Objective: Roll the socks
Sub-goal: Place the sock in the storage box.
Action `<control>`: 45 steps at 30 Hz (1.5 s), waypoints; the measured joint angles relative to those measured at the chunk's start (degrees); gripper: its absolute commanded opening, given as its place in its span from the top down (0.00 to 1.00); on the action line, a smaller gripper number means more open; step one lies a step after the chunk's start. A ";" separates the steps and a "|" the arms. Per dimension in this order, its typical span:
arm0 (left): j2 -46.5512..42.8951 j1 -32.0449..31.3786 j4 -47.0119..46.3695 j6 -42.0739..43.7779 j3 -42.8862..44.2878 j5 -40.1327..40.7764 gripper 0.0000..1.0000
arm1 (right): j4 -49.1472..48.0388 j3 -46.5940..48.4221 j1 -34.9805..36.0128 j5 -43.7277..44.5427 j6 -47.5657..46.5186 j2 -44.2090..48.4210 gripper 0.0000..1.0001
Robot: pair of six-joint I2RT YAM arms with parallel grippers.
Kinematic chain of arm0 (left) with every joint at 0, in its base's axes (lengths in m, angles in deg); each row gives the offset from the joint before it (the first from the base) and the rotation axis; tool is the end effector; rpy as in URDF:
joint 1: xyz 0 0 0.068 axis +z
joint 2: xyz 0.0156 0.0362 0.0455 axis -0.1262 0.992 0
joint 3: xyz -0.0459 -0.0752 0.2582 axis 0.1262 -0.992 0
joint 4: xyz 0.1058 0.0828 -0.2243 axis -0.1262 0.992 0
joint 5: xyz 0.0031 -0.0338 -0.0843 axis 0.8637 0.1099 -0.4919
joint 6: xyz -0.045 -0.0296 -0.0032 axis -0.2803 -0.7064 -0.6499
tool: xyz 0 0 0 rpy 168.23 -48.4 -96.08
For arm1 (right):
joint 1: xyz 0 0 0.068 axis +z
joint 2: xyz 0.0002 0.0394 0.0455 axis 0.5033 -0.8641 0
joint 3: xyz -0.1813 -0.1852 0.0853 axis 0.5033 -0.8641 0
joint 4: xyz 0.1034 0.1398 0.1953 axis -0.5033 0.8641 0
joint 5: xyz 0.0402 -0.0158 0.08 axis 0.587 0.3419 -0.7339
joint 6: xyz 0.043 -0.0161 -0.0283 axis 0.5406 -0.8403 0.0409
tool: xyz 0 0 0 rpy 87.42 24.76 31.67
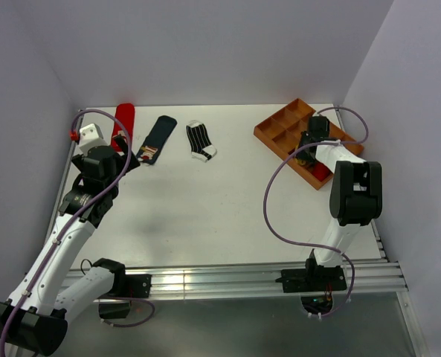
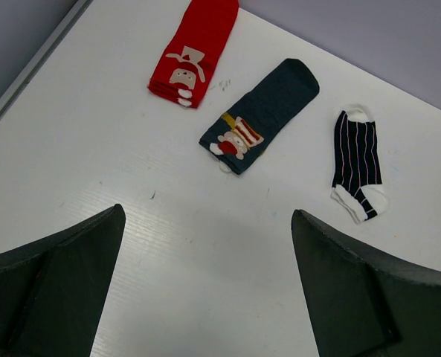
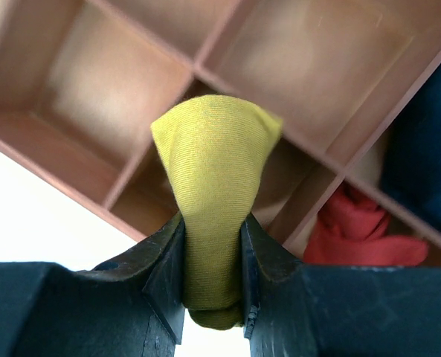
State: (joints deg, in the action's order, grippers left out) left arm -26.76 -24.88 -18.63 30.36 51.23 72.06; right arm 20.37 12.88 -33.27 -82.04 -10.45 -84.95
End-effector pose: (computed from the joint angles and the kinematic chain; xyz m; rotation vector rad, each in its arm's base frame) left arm 0.1908 -0.0418 0.3447 -0.5328 1.8369 -0.0323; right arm 0.3882 -0.0235 0.1946 0.3543 2.4080 -0.0255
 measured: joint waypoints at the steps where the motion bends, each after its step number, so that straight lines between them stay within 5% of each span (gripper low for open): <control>1: 0.00 0.00 0.00 0.00 0.00 0.00 0.01 | 0.20 -0.17 0.00 -0.15 0.13 0.00 1.00; 20: 0.00 0.00 -0.04 0.00 -0.39 0.46 0.01 | 4.83 3.48 -0.11 0.59 -2.03 -4.35 0.98; 36: 0.00 0.00 -0.11 0.00 -0.92 0.68 0.01 | 4.94 5.11 0.02 0.15 -2.75 -6.10 0.52; 45: 0.00 0.02 -0.24 0.00 -0.92 0.68 0.01 | 5.27 5.09 0.02 -0.28 -2.05 -5.18 0.46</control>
State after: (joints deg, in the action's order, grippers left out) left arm -26.76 -24.85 -18.87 30.36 50.31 72.74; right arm 25.64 17.98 -33.25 -82.32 -12.51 -90.13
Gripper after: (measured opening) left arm 0.995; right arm 0.534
